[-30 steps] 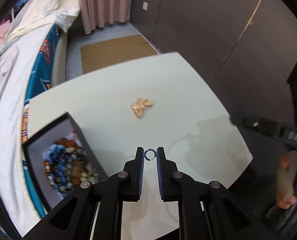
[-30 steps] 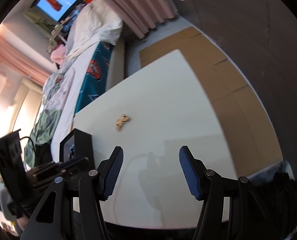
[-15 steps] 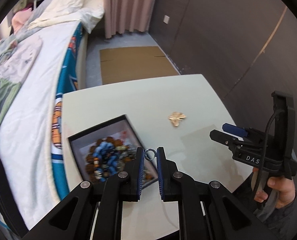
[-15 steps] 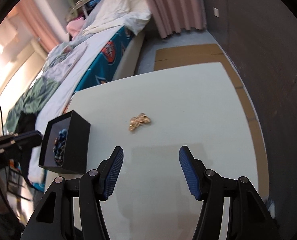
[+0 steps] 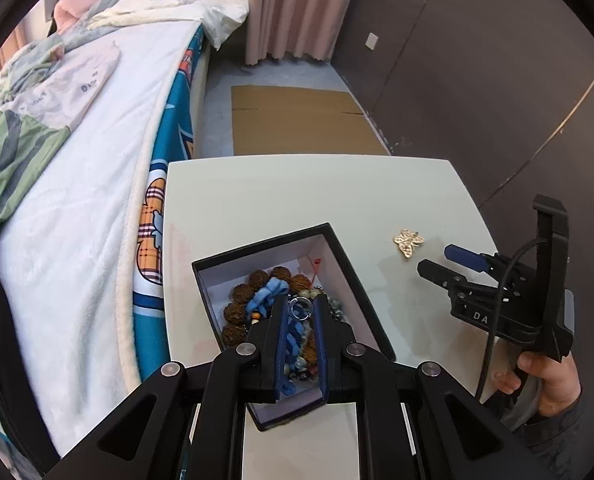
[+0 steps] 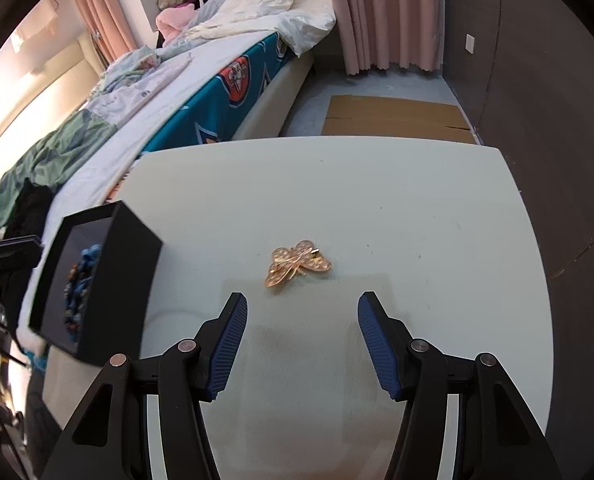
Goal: Organize jewelry
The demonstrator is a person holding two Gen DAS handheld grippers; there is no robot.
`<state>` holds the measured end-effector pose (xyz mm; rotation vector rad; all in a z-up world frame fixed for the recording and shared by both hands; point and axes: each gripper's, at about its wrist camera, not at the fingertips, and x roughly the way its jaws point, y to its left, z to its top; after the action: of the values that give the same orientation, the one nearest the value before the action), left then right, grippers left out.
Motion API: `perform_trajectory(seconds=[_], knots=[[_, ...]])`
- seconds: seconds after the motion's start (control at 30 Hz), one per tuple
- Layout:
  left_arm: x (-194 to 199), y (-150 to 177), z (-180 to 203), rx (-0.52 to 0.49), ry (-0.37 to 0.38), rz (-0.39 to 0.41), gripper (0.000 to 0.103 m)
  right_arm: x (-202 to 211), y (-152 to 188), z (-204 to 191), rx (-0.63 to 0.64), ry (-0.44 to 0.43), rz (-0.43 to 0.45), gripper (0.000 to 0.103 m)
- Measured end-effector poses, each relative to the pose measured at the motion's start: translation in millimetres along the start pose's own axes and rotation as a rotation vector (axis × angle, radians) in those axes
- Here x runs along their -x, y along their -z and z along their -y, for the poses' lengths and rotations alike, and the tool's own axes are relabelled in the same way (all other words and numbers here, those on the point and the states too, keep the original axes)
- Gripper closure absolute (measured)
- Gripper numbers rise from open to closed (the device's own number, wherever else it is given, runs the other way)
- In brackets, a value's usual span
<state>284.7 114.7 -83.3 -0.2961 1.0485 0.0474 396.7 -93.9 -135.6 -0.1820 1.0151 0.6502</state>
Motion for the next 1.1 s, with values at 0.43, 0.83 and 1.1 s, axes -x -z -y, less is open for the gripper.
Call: perform_trajectory(seconds=[0.43,0.83,1.1], knots=[[-18.0,-17.0,-10.7,0.075,0.102,-0.005,0.089,-27.2,-20.9,-12.2,0.077,0.045,0.003,0.049],[-10.1,-13.3,-28.5,0.131,0.118,-0.009,0.083,-15.0,-25.9,-9.7,0.02,0.003,0.002,0.063],[15.3,-3.9,-27.2,0.079,0.121,0.04,0.051,32.8,-36.2,-41.2,0.012,-0.095,0.092,0.063]])
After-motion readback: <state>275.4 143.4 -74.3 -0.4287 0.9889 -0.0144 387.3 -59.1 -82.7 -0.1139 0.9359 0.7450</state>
